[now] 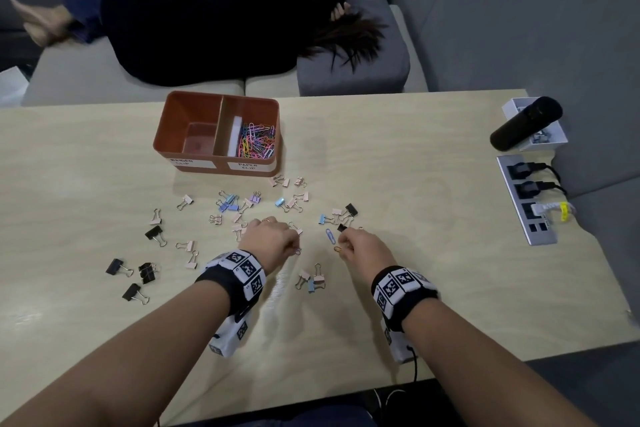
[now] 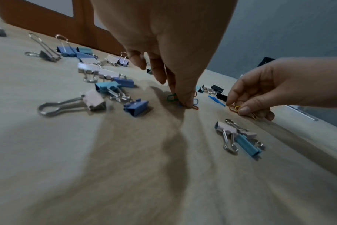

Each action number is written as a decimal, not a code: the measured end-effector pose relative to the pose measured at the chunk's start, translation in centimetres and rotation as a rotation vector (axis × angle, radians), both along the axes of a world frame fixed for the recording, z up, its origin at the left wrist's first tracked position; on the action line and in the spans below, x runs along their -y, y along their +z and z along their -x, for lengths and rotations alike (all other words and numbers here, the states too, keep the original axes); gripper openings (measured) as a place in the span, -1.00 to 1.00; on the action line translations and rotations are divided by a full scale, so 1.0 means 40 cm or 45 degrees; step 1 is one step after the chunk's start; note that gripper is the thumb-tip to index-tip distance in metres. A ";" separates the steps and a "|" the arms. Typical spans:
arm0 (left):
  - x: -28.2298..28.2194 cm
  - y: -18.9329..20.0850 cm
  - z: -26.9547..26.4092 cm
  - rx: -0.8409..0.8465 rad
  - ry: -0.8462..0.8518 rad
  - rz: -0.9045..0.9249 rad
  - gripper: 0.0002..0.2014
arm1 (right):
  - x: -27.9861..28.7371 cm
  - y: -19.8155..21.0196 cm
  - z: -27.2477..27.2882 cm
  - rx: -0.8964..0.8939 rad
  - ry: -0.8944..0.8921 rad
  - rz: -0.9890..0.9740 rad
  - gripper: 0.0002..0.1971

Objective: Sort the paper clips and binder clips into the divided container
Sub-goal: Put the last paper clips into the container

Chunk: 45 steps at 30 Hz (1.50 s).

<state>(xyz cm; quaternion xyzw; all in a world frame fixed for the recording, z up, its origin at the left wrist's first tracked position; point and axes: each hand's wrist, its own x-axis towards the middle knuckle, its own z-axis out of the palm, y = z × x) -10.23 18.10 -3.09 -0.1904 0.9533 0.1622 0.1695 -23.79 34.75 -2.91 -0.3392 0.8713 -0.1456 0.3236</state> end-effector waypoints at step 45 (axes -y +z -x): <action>0.048 0.022 -0.079 -0.100 0.397 -0.234 -0.85 | 0.043 -0.010 -0.117 -0.093 0.168 -0.115 -0.77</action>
